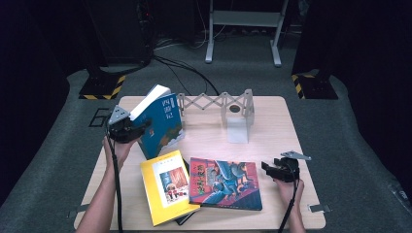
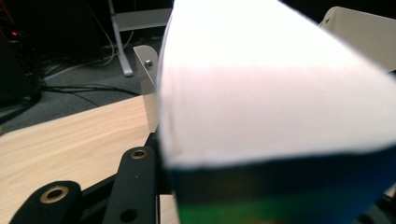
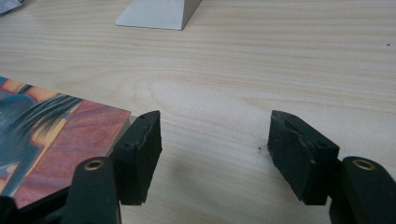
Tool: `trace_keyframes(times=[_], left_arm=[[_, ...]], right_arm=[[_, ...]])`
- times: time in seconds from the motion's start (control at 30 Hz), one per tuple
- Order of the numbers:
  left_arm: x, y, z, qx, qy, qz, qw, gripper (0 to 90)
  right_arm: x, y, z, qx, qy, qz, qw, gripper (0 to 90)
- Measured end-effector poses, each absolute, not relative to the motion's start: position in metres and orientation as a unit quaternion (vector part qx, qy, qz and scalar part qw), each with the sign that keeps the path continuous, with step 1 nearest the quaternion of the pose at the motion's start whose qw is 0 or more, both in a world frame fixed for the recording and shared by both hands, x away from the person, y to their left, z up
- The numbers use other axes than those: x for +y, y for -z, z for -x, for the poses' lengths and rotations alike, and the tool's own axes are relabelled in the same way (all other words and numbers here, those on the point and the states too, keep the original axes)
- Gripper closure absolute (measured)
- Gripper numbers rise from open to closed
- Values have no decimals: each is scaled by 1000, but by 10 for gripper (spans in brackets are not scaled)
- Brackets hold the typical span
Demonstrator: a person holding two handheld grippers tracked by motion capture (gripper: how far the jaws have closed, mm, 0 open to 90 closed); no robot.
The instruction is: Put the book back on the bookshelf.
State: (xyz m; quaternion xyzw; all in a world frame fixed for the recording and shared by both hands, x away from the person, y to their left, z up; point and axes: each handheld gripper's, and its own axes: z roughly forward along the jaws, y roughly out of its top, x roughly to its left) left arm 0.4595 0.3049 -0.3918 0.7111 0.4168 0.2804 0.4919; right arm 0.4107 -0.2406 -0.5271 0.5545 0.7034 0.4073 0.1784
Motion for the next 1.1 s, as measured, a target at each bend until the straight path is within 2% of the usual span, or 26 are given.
trace_keyframes(times=[0.27,0.6,0.73,1.0,1.1], left_arm=[[302,366,-459,415,-290,-716,480,543],[291,334,-480,414,-283,-752,428,499],[289,328,-486,416,-276,-753,429,500],[288,322,-496,416,-240,-785,391,563],[289,321,-497,416,-230,-790,386,559]], right_arm=[[-241,527,-411,705,-407,-553,176,351],[-241,527,-411,706,-408,-551,175,354],[-241,527,-411,707,-410,-550,174,355],[-241,527,-411,707,-409,-549,174,358],[-241,527,-411,708,-410,-549,174,358]])
